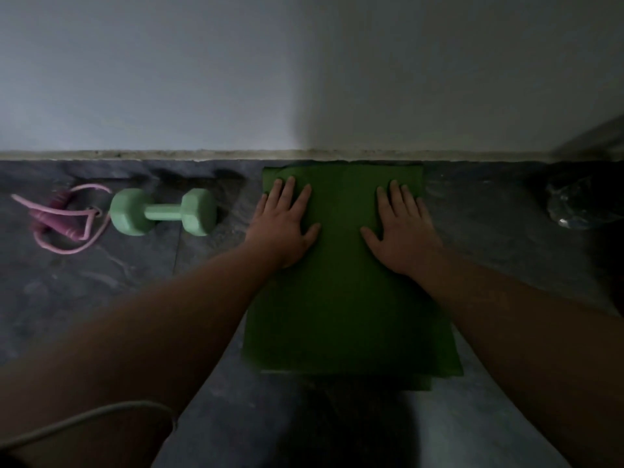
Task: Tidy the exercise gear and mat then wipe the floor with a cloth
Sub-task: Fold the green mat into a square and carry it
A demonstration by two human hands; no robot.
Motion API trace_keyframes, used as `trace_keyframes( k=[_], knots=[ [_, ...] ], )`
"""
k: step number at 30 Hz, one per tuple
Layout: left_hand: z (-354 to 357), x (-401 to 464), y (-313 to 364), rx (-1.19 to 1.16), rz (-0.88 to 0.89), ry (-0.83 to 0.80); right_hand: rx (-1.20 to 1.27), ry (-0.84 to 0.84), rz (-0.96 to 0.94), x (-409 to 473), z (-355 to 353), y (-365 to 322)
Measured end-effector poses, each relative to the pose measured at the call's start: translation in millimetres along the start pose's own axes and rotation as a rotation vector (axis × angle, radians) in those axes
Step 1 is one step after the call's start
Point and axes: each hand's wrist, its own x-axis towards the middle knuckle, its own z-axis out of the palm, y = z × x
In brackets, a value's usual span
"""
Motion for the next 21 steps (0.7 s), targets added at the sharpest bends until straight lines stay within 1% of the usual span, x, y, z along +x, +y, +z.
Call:
trace_keyframes(
  k=[2,5,8,11,13,14,17,21],
  knots=[
    [-6.4,-3.8,0.2,0.001,0.012,-0.007,-0.014,0.002,-0.014,-4.9,-5.1,0.2],
    [-15.3,-20.6,2.7,0.025,0.057,0.075,-0.044,0.114,-0.043,-24.4,-12.8,-0.1],
    [-20.1,-52.6,9.5,-0.007,0.117,0.142,0.016,0.217,-0.070,-51.8,-21.3,-4.9],
    [-20.2,-93.1,19.5,-0.023,0.150,0.072,0.071,0.248,-0.095,-93.6,-29.0,-10.1],
    [-15.6,-123.0,25.3,-0.025,0.171,0.018,0.077,0.243,-0.123,-129.3,-28.2,-12.9],
    [-11.6,-138.1,27.5,-0.023,0.190,0.017,0.076,0.234,-0.138,-147.4,-25.0,-14.1],
    [7.9,-177.2,32.0,0.005,0.244,0.067,0.117,0.189,-0.167,-187.6,-4.5,-17.1],
    [45.7,-188.0,24.4,0.091,0.240,0.080,0.072,0.106,-0.146,-196.6,32.0,-17.1]
  ],
)
